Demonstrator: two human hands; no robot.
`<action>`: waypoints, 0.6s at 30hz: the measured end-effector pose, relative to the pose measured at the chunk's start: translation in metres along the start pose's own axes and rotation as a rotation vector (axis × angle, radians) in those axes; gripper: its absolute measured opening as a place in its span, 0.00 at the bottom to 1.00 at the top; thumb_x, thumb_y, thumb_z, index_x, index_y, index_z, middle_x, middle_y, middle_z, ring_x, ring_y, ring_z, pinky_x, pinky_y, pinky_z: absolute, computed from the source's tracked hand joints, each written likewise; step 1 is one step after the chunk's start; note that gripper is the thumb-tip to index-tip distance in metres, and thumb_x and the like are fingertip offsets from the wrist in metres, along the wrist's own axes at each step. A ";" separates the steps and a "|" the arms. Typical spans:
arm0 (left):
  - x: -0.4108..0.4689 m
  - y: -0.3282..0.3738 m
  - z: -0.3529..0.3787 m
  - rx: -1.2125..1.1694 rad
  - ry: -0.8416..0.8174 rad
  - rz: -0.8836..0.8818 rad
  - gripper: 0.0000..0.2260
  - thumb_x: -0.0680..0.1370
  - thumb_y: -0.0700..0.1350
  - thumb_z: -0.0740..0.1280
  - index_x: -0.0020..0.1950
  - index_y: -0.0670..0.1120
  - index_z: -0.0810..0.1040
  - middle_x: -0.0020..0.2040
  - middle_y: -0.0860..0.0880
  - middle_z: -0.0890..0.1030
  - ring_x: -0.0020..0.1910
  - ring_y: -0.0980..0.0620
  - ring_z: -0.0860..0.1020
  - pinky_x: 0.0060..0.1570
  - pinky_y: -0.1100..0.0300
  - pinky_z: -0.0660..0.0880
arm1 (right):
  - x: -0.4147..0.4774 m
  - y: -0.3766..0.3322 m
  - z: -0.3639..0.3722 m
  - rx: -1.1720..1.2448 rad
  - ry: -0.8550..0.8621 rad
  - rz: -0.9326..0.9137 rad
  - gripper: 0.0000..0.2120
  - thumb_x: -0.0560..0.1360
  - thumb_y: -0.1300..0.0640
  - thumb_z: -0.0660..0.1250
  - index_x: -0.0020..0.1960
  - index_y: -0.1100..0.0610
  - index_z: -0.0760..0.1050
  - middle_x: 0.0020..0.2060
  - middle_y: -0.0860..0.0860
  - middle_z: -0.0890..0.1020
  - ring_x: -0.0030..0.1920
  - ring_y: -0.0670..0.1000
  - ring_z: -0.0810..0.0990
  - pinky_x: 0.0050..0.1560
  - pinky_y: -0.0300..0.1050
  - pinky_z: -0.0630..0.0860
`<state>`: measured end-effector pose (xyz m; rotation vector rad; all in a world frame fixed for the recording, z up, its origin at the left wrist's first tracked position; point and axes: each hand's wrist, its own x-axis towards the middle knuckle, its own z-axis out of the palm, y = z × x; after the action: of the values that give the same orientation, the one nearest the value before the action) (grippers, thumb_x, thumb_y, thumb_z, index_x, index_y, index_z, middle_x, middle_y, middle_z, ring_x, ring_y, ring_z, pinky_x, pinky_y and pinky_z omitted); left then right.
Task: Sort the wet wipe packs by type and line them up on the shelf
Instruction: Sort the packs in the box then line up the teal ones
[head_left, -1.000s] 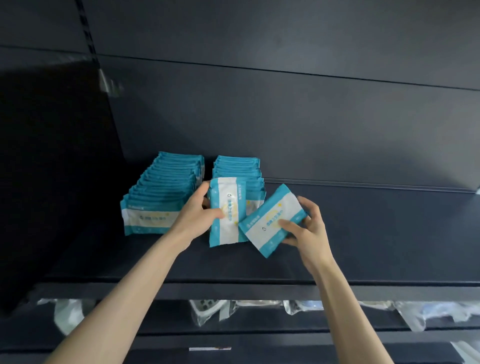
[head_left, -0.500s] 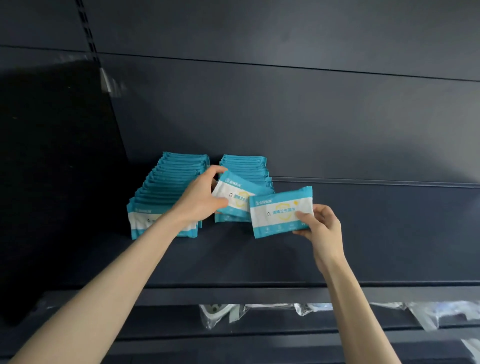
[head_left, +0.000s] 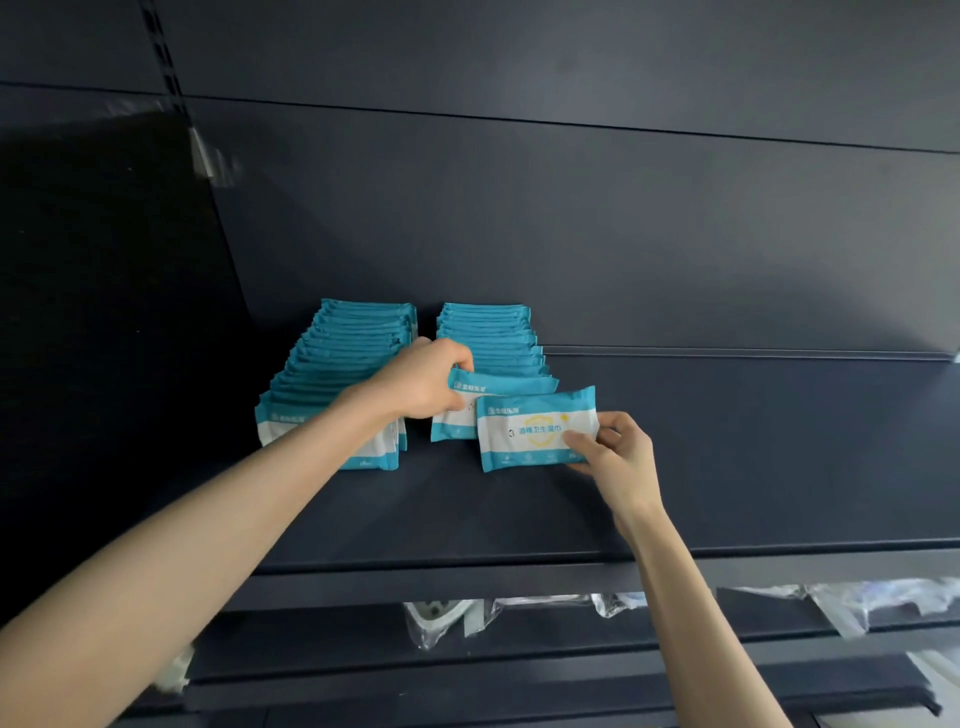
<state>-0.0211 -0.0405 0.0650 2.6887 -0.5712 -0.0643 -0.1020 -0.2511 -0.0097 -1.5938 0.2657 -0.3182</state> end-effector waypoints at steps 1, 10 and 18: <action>0.001 -0.001 0.001 0.029 -0.014 -0.008 0.21 0.74 0.43 0.71 0.66 0.48 0.72 0.68 0.44 0.70 0.66 0.46 0.69 0.60 0.55 0.67 | 0.003 0.002 0.002 -0.048 0.007 -0.010 0.07 0.73 0.65 0.70 0.46 0.59 0.73 0.43 0.54 0.84 0.42 0.49 0.84 0.43 0.44 0.81; -0.007 -0.006 0.003 0.055 -0.026 0.025 0.29 0.69 0.51 0.76 0.66 0.46 0.72 0.67 0.46 0.72 0.66 0.48 0.70 0.64 0.54 0.68 | 0.018 0.005 0.030 -0.473 0.027 -0.103 0.13 0.67 0.53 0.77 0.41 0.60 0.76 0.41 0.53 0.81 0.42 0.52 0.79 0.40 0.41 0.73; -0.011 -0.006 0.012 0.125 0.136 0.093 0.27 0.72 0.54 0.73 0.66 0.43 0.73 0.61 0.49 0.73 0.59 0.50 0.73 0.55 0.59 0.68 | 0.014 0.007 0.039 -0.577 0.069 -0.189 0.18 0.68 0.52 0.76 0.47 0.58 0.71 0.47 0.51 0.76 0.42 0.51 0.76 0.46 0.48 0.75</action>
<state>-0.0304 -0.0352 0.0508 2.7549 -0.6774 0.1843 -0.0748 -0.2206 -0.0173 -2.1873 0.2745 -0.4713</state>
